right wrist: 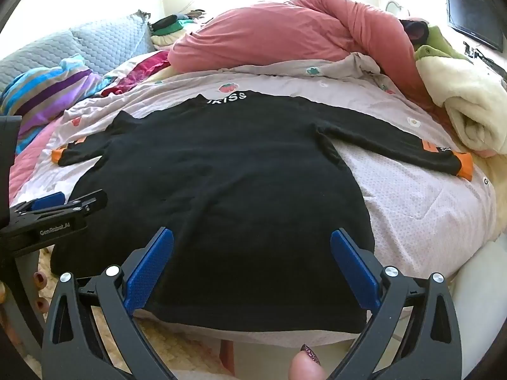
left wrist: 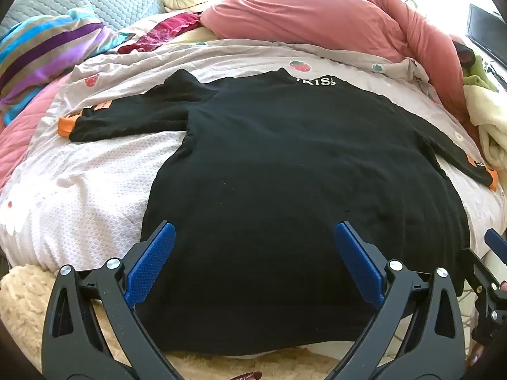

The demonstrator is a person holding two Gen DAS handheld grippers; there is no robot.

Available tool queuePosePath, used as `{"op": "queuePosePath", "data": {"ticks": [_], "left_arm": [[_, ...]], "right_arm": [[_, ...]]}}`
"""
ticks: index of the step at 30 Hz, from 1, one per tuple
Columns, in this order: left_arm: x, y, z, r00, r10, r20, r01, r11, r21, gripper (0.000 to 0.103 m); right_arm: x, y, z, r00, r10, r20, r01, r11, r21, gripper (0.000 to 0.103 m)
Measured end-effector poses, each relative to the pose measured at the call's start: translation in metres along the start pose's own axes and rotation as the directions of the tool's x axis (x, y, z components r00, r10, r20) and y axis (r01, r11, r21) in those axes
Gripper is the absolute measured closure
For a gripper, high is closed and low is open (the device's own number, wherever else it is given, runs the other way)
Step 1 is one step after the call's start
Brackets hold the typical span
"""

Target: Fold small clothes

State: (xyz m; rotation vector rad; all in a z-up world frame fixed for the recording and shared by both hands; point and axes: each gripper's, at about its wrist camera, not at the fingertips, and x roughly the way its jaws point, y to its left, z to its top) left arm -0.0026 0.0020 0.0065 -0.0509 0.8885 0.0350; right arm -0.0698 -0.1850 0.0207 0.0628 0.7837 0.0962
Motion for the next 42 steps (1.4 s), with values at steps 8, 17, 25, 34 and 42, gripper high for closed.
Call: {"op": "queuePosePath", "data": {"ticks": [8,17,25,34,42], "left_arm": [[-0.0009,0.0014,-0.0001,1.0,0.002,0.003,-0.002,1.0,-0.003,0.008],[-0.0013,0.0042,0.0023,1.0,0.003,0.005,-0.003,1.0,0.0,0.008],[-0.0016,0.0027,0.0009,1.0,0.003,0.005,-0.003,1.0,-0.003,0.008],[-0.0036,0.0064,0.0029,1.0,0.01,0.01,-0.01,1.0,-0.002,0.008],[-0.0045,0.0043,0.0013,1.0,0.018,0.015,-0.018,1.0,0.002,0.008]], "right_arm": [[0.0006,-0.0016,-0.002,1.0,-0.002,0.003,0.002,1.0,-0.001,0.004],[0.0006,-0.001,0.0001,1.0,0.004,-0.003,-0.004,1.0,0.008,0.004],[0.0017,-0.0038,-0.0008,1.0,0.004,-0.005,-0.004,1.0,0.016,0.004],[0.0011,-0.0026,-0.0004,1.0,0.004,-0.004,-0.004,1.0,0.013,0.004],[0.0013,-0.0037,-0.0003,1.0,0.002,-0.003,-0.002,1.0,0.014,0.004]]}}
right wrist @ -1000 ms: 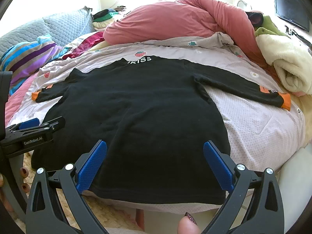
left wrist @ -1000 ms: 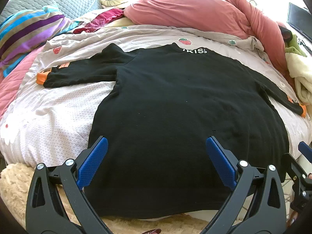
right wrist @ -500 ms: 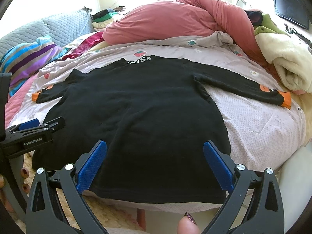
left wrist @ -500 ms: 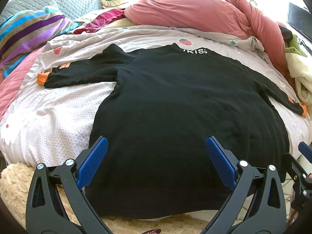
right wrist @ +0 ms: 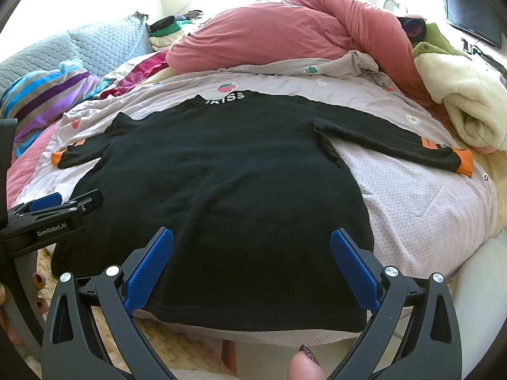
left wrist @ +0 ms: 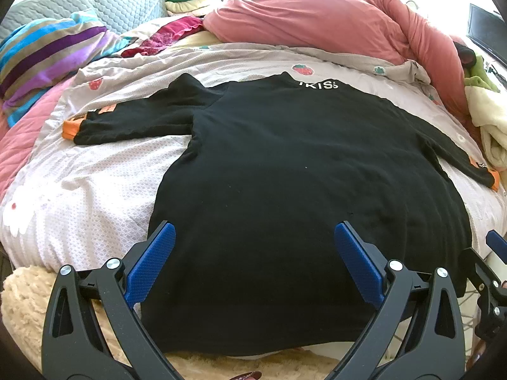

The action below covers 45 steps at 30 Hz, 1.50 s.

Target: Fold small clothes

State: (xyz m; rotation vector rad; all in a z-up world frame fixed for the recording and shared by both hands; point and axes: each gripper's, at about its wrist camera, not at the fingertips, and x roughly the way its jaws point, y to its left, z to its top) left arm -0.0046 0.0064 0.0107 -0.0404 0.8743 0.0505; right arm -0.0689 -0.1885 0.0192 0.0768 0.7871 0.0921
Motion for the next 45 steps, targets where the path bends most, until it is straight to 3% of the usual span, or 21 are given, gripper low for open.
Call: {"op": "queuePosePath", "data": {"ticks": [28,45], "left_arm": [[0.005,-0.001,0.003,1.0,-0.003,-0.009,0.003,1.0,-0.002,0.008],[0.03,-0.005,0.049,0.996,-0.08,-0.031,0.079,0.996,-0.039,0.008]], "right_arm": [[0.004,-0.009,0.011,1.0,-0.011,0.012,0.011,1.0,0.015,0.004],[0.025,-0.03,0.03,0.999,-0.045,0.001,0.045,0.997,0.066,0.004]]}}
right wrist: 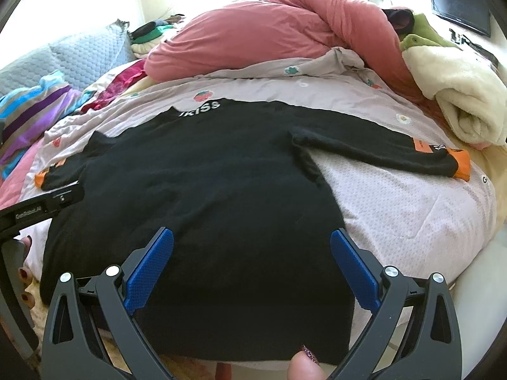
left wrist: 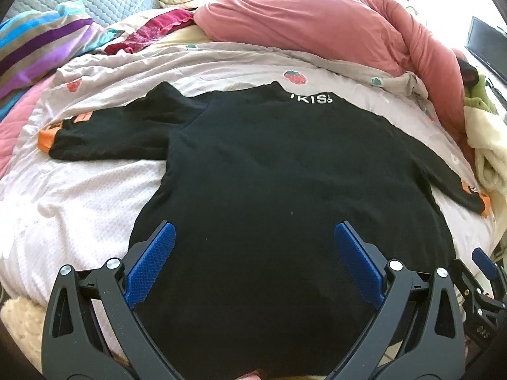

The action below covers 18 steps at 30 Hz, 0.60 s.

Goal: Fold small clothes
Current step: 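Move the right gripper to the orange sleeve cuff and grasp it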

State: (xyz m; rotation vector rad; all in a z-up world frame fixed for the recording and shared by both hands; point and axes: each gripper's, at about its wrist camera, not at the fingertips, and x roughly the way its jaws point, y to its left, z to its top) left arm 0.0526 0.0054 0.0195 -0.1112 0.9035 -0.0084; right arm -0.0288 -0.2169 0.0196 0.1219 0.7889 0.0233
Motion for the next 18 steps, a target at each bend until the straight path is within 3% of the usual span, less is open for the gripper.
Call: {"op": "queuePosePath", "data": {"ticks": [18], "left_arm": [[0.038,-0.032,0.046,0.999,-0.028,-0.024,0.029,0.998,0.057,0.008]], "right_arm": [[0.033,-0.055,0.043,0.999,-0.048,0.005,0.047,0.989,0.14,0.004]]}}
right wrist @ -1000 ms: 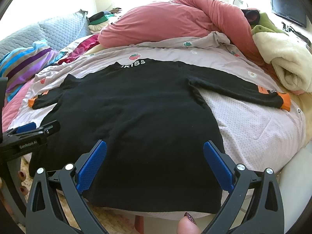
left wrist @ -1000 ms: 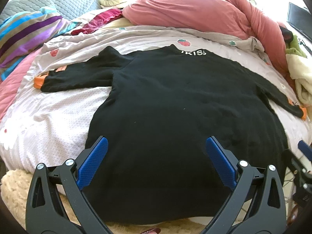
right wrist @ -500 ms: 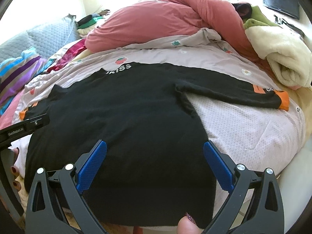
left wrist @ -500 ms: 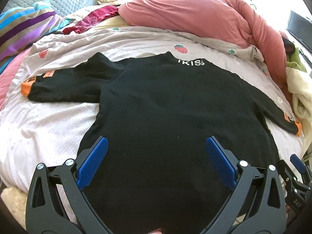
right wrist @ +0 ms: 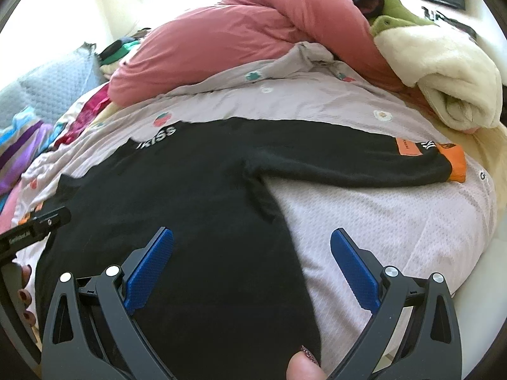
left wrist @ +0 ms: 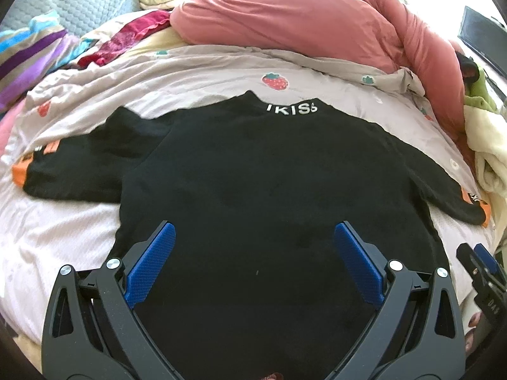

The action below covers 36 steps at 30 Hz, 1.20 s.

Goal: Fold small clothes
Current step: 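Move the right gripper to the orange sleeve cuff and grasp it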

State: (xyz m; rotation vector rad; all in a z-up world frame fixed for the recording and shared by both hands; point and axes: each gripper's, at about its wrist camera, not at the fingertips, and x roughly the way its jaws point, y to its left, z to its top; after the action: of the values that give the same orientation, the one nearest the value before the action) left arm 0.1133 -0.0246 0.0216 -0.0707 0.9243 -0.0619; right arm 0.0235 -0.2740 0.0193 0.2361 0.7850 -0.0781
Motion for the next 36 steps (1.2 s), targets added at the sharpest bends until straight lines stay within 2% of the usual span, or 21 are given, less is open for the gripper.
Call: {"op": "queuePosePath", "data": {"ticks": [8,15,25,36], "left_arm": [[0.021,-0.019,0.023,1.0,-0.017,-0.016,0.017,0.999,0.031,0.008],[0.045,-0.035,0.035,0.997,-0.05,-0.053,0.053,0.997,0.057,0.008],[0.079,-0.056,0.052,0.993,-0.075,-0.092,0.08,0.995,0.058,0.008],[0.111,-0.077,0.064,0.991,-0.067,-0.113,0.078,0.993,0.094,0.008]], "right_arm": [[0.02,-0.034,0.024,1.0,0.005,-0.012,-0.003,0.994,0.105,0.004],[0.037,-0.073,0.035,0.999,-0.031,-0.025,0.036,0.976,0.213,0.004],[0.052,-0.147,0.044,0.987,-0.159,-0.024,0.157,0.924,0.348,0.004],[0.072,-0.208,0.039,0.972,-0.227,-0.064,0.231,0.864,0.447,0.004]]}}
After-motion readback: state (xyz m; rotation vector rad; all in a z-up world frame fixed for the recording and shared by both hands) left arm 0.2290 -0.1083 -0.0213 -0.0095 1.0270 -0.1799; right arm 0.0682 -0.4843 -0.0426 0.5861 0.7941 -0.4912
